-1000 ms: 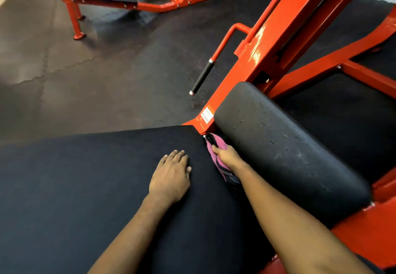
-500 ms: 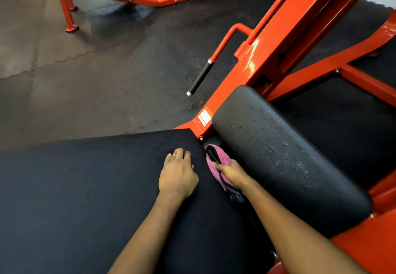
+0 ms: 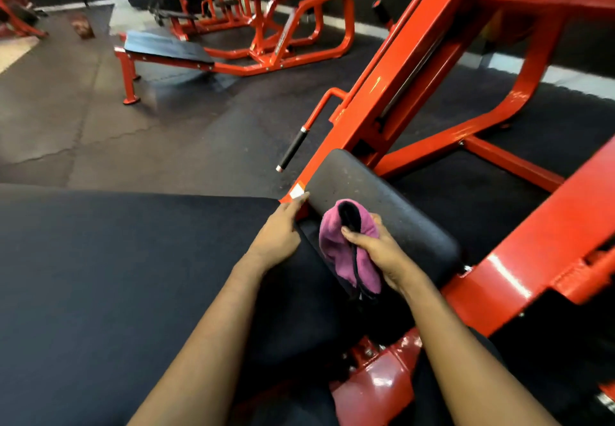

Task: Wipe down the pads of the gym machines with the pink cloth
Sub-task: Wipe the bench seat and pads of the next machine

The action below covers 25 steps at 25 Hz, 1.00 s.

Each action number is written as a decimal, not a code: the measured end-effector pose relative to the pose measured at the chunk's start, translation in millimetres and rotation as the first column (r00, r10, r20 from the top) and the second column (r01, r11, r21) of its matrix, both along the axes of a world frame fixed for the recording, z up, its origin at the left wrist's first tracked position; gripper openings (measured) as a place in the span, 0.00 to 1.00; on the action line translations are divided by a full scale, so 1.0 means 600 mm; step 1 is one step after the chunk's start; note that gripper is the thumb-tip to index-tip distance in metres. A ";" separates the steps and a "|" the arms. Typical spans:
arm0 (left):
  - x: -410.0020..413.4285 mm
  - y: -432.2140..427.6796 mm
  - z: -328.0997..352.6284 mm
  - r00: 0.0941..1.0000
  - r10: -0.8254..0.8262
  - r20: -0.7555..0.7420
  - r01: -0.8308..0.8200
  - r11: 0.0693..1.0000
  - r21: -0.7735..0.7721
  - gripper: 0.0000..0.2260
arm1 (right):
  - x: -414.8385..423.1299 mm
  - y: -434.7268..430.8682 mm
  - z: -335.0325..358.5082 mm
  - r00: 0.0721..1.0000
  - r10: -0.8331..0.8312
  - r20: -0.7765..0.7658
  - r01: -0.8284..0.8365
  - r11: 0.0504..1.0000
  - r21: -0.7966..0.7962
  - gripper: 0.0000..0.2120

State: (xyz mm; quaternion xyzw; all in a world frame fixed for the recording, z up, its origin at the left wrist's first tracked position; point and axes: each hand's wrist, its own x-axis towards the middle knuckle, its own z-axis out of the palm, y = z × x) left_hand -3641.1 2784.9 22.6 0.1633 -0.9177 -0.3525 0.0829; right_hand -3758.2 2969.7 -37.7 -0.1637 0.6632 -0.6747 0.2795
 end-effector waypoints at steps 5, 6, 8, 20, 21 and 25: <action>-0.015 0.044 0.087 0.963 -0.271 0.004 0.270 0.960 0.079 0.22 | 0.006 0.054 0.097 0.992 0.025 -0.122 -0.070 0.922 -0.381 0.23; -0.016 0.052 0.096 0.963 -0.263 0.061 0.259 0.964 0.064 0.16 | 0.004 0.063 0.102 0.991 -0.003 -0.137 -0.054 0.913 -0.405 0.24; -0.018 0.061 0.103 0.958 -0.238 0.161 0.245 0.969 -0.025 0.12 | 0.004 0.086 0.108 0.995 -0.035 -0.092 -0.005 0.917 -0.398 0.25; -0.015 0.039 0.164 0.936 -0.183 0.301 0.309 0.838 -0.450 0.16 | -0.011 0.146 0.112 0.920 -0.091 -0.381 0.107 0.994 0.021 0.06; -0.013 0.039 0.161 0.956 -0.179 0.231 0.266 0.861 -0.432 0.14 | -0.018 0.158 0.118 0.913 -0.027 -0.407 0.073 0.993 0.097 0.06; -0.029 0.061 0.133 0.933 -0.242 0.268 0.327 0.881 -0.343 0.10 | -0.028 0.210 0.139 0.932 0.192 -0.308 -0.073 0.930 0.360 0.09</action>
